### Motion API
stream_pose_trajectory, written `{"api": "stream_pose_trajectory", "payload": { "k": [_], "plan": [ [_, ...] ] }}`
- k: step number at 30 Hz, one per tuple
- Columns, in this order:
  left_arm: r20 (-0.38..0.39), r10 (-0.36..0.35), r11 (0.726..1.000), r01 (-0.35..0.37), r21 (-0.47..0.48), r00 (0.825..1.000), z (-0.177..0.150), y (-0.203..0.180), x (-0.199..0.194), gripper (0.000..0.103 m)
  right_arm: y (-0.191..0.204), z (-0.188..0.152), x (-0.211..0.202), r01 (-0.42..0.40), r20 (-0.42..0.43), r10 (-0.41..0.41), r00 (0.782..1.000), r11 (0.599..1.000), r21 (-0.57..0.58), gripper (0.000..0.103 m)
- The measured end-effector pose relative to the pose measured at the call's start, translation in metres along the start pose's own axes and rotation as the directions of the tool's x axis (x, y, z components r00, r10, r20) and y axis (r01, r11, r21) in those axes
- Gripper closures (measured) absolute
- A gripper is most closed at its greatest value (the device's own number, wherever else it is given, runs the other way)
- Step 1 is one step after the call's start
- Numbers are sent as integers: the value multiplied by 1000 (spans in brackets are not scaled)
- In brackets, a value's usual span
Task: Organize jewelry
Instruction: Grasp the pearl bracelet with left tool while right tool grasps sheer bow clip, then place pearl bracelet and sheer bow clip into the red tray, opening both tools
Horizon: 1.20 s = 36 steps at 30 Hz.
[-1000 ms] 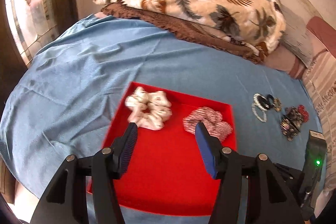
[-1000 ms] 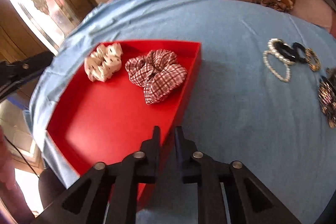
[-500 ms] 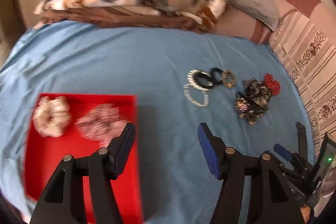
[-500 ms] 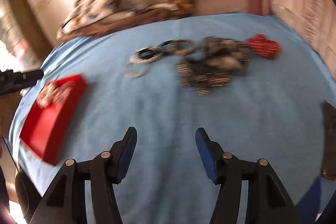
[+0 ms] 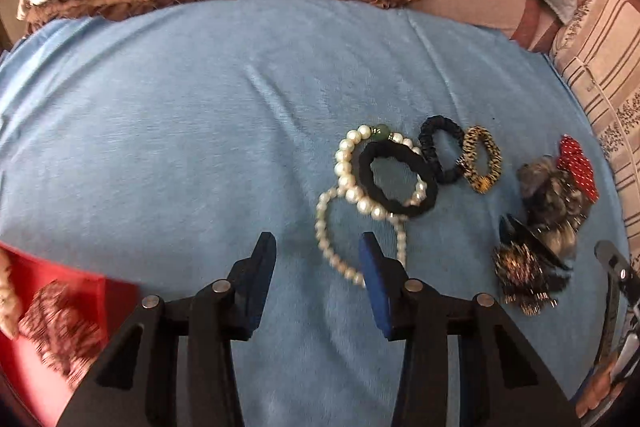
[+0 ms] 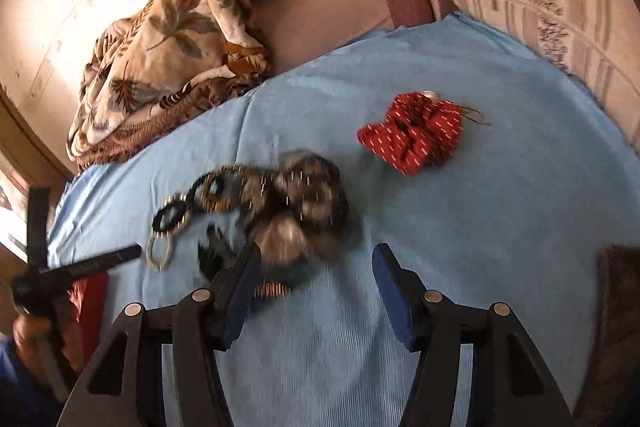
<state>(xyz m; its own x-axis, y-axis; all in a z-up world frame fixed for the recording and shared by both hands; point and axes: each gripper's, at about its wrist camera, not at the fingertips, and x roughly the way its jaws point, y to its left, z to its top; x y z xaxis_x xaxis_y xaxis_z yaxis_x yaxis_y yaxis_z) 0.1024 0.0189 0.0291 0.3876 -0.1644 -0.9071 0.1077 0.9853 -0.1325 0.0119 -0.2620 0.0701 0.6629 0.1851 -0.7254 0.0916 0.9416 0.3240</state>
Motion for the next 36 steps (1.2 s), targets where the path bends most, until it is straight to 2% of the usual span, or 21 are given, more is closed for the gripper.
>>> {"api": "stream_pose_trajectory", "payload": {
  "k": [3,5,8,9,10,11,14,20,26,32,36],
  "plan": [
    [18,-4,1000,4,12,1000,4,-7,8,59,0,14,22,-13,-21,13,1000,1000,18,40],
    [19,-14,1000,14,14,1000,4,-10,10,52,-1,18,35,-22,-36,23,999,999,39,40],
    [32,-5,1000,4,20,999,2,-13,10,51,2,24,51,-13,-57,16,998,999,46,42],
    [34,11,999,-12,34,999,1,-15,10,62,3,25,54,-14,-64,17,998,999,46,48],
    [36,35,998,-37,47,999,-1,-17,9,75,4,25,57,-18,-74,21,997,999,48,73],
    [33,47,997,-48,53,998,-1,-17,10,98,5,25,59,-25,-88,29,996,999,49,83],
    [12,-2,1000,2,15,1000,-4,-8,4,98,10,23,49,-30,-67,33,997,999,42,87],
    [28,-51,999,52,-13,998,-15,0,-23,98,16,24,9,-44,7,44,999,998,45,88],
    [85,-106,994,107,-1,991,-37,4,-78,98,26,21,-37,-72,71,70,995,997,20,88],
    [163,-139,990,142,-2,977,-66,17,-141,98,46,3,-66,-112,69,113,991,994,-16,88],
    [226,-107,994,113,-14,968,-94,40,-183,98,71,-16,-77,-139,48,142,989,988,-60,88]
  ]
}}
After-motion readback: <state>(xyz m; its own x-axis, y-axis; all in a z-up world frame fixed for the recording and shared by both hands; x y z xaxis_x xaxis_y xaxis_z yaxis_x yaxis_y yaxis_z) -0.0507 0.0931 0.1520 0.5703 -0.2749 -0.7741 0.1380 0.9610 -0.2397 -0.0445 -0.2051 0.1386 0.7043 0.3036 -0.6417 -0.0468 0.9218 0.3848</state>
